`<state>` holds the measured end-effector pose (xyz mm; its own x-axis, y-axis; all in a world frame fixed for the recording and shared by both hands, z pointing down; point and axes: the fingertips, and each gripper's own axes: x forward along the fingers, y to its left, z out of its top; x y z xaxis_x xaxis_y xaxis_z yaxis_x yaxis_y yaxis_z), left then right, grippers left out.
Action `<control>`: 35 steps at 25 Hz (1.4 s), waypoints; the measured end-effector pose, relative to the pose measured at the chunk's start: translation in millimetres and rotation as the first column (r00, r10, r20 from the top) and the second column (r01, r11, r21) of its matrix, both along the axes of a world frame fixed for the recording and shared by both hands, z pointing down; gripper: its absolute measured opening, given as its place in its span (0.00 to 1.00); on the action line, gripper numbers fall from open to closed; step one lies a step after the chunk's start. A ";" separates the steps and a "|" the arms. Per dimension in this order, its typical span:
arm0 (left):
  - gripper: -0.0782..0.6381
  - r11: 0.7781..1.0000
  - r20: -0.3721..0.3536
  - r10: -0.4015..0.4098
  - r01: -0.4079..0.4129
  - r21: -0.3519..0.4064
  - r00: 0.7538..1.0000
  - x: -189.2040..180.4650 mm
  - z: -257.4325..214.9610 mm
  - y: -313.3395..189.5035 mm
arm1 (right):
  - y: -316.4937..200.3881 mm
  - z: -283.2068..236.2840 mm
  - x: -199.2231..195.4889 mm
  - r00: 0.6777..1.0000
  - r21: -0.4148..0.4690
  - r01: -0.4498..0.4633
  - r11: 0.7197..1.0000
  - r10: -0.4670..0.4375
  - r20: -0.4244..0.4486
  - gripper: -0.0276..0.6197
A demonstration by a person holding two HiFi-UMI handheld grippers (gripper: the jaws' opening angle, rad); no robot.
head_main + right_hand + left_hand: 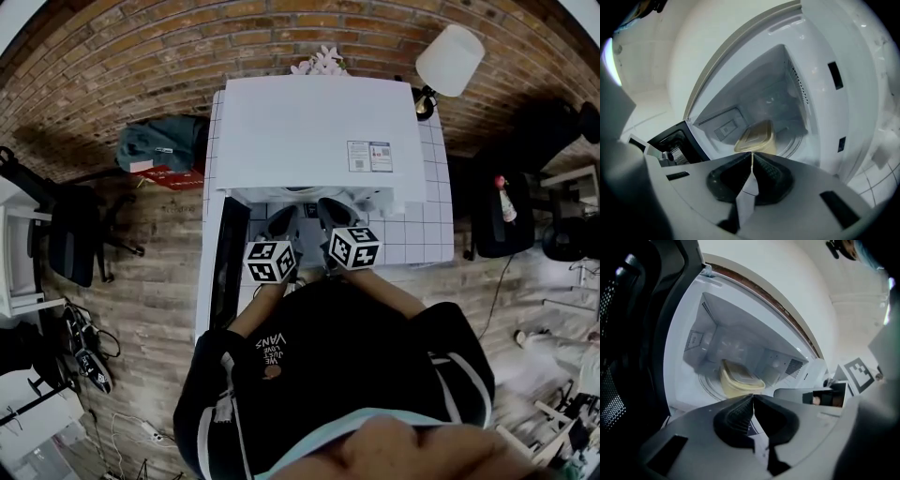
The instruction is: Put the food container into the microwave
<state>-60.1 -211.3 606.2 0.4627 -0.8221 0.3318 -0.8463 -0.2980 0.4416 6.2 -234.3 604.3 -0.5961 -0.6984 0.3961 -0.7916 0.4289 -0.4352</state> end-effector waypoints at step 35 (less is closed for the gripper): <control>0.13 0.991 0.029 0.123 -0.124 0.042 0.992 3.5 -10.3 111.3 | 118.9 -10.8 18.0 0.988 0.044 -0.151 0.988 0.151 0.016 0.06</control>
<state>-56.6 -100.0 595.8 0.5534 -0.7731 0.3099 -0.8127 -0.4199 0.4039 24.2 -115.4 593.5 -0.4873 -0.7977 0.3554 -0.8432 0.3240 -0.4289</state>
